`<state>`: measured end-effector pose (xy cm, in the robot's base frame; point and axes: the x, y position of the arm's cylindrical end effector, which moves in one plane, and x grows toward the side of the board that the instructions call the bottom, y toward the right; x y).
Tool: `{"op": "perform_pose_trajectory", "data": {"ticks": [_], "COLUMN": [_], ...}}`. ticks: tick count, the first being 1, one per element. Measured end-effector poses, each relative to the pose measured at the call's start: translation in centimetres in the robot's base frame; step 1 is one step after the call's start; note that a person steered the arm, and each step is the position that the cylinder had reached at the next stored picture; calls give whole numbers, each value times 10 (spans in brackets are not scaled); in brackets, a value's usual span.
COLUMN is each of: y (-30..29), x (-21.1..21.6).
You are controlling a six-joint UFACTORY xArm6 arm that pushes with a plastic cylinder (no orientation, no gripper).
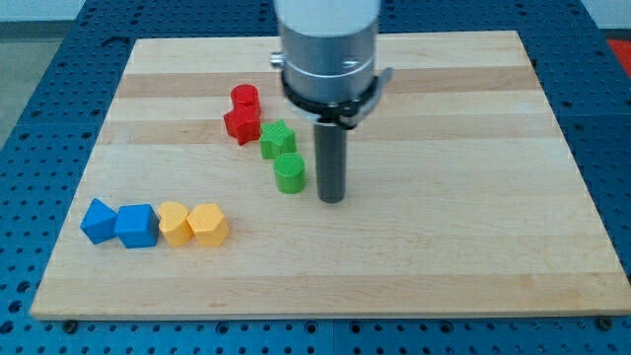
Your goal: Move green circle to the center
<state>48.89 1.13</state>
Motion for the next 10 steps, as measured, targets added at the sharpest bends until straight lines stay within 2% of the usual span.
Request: {"op": "perform_pose_trajectory", "data": {"ticks": [1, 2, 4, 5, 8, 10], "y": [-1, -30, -129, -130, -49, -36], "x": [6, 17, 7, -8, -18, -7]}}
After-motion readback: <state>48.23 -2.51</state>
